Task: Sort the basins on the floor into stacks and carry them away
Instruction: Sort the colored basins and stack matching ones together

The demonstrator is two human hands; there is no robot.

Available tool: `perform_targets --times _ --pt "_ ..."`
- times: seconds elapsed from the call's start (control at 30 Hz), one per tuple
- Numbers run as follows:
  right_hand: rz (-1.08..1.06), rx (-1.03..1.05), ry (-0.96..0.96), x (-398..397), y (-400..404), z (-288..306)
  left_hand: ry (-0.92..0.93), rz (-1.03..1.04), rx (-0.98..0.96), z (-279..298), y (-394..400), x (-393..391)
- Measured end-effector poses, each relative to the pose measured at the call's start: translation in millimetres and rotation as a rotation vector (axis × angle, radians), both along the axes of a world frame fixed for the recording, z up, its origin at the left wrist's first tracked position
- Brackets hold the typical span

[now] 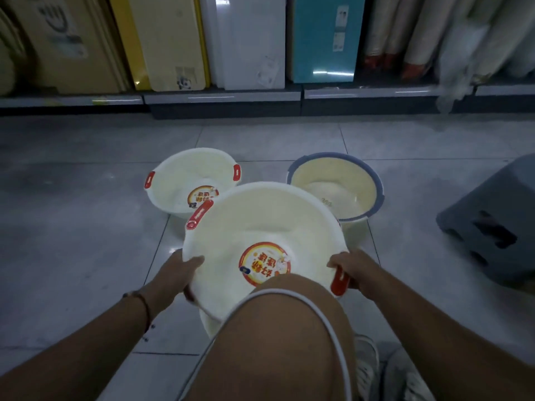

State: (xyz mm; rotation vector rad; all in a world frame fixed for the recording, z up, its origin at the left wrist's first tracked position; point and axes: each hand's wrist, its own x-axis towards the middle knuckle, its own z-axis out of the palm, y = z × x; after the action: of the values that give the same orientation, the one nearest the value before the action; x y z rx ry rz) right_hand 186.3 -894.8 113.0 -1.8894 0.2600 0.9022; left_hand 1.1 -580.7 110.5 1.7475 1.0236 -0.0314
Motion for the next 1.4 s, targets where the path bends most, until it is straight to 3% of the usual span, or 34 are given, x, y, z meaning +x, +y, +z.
perform_targets --times 0.13,0.3,0.47,0.73,0.83,1.0,1.17,1.4 --pt "0.063 -0.072 0.003 -15 -3 -38 0.123 -0.047 0.081 -35 -4 -16" --pt "0.31 -0.347 -0.178 -27 -7 -73 0.195 -0.137 0.134 -70 -16 -27" --pt "0.352 -0.253 -0.146 -36 -8 -94 0.257 -0.131 0.11 -99 -25 -28" --pt "0.407 -0.256 -0.309 18 19 -116 0.265 -0.128 0.063 -109 2 17" --pt "0.458 -0.344 -0.36 44 32 -114 0.34 -0.266 0.145 -101 15 41" --pt "0.703 -0.58 -0.578 59 37 -85 0.652 -0.587 0.434 -68 36 75" --pt "0.928 -0.612 -0.726 52 61 -14 0.377 -0.724 0.636 24 31 82" --pt "1.068 -0.578 -1.012 17 134 104 0.388 -0.677 0.898 139 50 54"
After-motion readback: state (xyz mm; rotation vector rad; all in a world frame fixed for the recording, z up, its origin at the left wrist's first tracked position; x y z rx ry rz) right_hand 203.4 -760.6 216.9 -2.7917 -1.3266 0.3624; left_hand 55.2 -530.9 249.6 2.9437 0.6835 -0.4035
